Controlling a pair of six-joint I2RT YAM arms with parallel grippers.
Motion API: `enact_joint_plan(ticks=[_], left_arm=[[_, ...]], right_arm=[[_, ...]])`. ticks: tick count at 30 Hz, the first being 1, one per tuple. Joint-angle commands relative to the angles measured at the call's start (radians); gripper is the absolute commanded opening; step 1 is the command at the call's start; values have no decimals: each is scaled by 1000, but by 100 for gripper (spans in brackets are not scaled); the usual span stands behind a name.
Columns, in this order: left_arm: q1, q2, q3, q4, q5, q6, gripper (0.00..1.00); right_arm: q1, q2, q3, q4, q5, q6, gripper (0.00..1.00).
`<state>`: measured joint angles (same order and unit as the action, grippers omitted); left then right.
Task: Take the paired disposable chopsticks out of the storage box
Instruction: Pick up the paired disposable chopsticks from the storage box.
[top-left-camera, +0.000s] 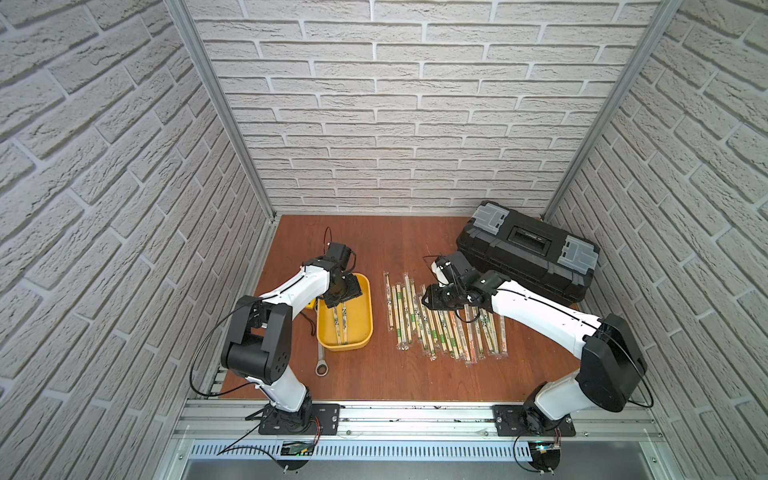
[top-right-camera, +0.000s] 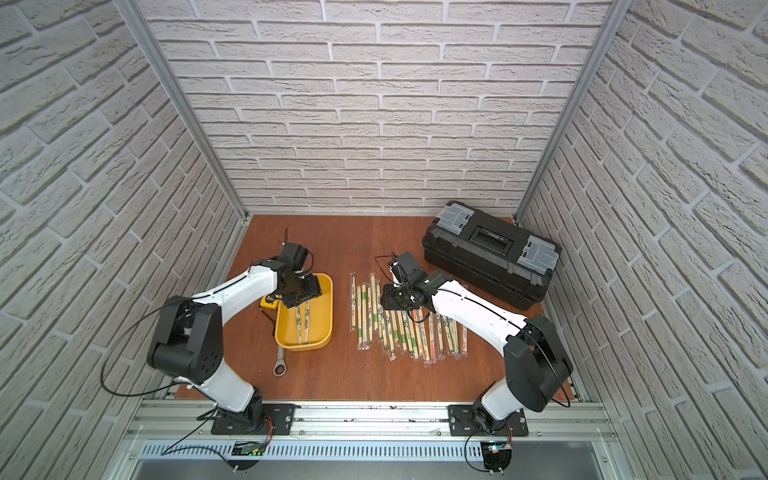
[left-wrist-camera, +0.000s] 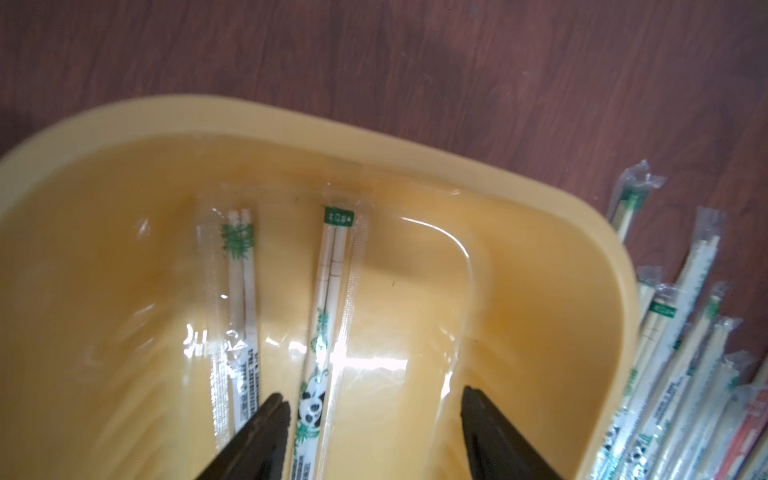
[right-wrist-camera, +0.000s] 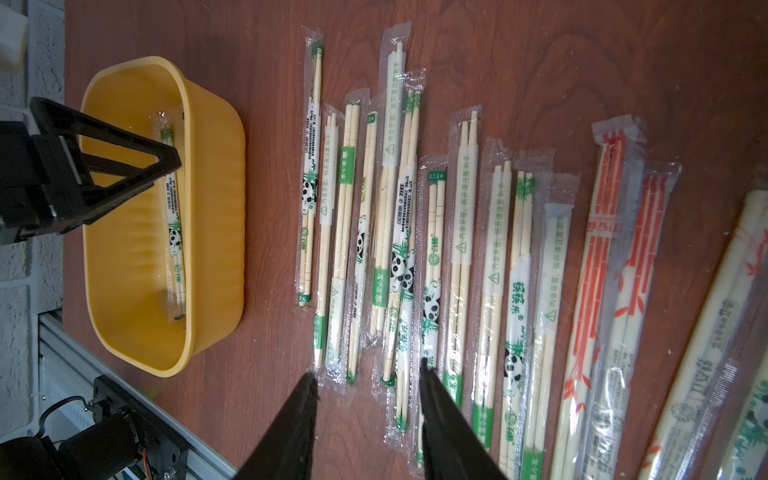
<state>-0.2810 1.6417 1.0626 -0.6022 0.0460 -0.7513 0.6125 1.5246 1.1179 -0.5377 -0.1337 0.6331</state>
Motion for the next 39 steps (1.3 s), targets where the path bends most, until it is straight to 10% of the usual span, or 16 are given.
enact_joint_plan(ticks=[1, 25, 39], left_arm=[[-3, 21, 13, 13, -17, 10, 68], [-3, 116, -42, -26, -31, 6, 48], [-11, 162, -24, -67, 3, 37, 18]], right_arm=[[1, -1, 8, 36, -9, 8, 42], [1, -2, 20, 26, 10, 5, 42], [0, -33, 25, 12, 39, 0, 42]])
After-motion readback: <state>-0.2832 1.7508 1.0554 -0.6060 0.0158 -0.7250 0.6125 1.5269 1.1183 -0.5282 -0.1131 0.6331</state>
